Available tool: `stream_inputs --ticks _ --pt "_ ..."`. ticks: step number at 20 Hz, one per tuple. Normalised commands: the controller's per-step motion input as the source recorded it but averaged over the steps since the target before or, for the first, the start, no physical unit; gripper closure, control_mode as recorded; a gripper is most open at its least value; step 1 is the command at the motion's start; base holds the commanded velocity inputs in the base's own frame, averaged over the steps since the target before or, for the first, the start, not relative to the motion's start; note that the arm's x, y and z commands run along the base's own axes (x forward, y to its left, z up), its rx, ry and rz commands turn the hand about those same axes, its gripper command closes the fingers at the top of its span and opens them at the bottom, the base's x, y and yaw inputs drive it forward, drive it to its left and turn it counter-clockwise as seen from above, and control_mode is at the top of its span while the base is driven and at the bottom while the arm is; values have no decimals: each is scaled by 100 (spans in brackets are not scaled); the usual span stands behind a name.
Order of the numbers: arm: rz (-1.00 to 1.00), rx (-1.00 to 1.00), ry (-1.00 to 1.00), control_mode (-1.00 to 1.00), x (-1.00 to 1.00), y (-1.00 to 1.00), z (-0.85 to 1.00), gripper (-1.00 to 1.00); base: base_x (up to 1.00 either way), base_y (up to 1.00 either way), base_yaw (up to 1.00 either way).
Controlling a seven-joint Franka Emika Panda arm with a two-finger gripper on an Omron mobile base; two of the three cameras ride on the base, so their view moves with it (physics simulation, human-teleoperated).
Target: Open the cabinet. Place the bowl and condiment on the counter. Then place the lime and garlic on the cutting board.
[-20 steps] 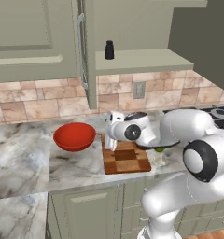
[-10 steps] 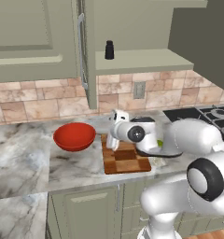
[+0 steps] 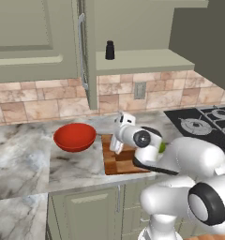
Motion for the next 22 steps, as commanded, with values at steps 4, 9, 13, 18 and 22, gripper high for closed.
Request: stream_inputs --ticks 4,9,13,18,22 --pt "-8 0 11 -100 -13 -5 70 -100 0 0 0" --pt "-9 0 12 -100 -14 -7 70 -100 0 0 0" --pt "-10 0 12 -100 -17 -9 68 -100 0 0 0" --pt "-10 -4 13 -100 -24 -12 47 -100 0 0 0" --pt "-10 -10 16 -100 -39 -17 6 -100 0 0 0"
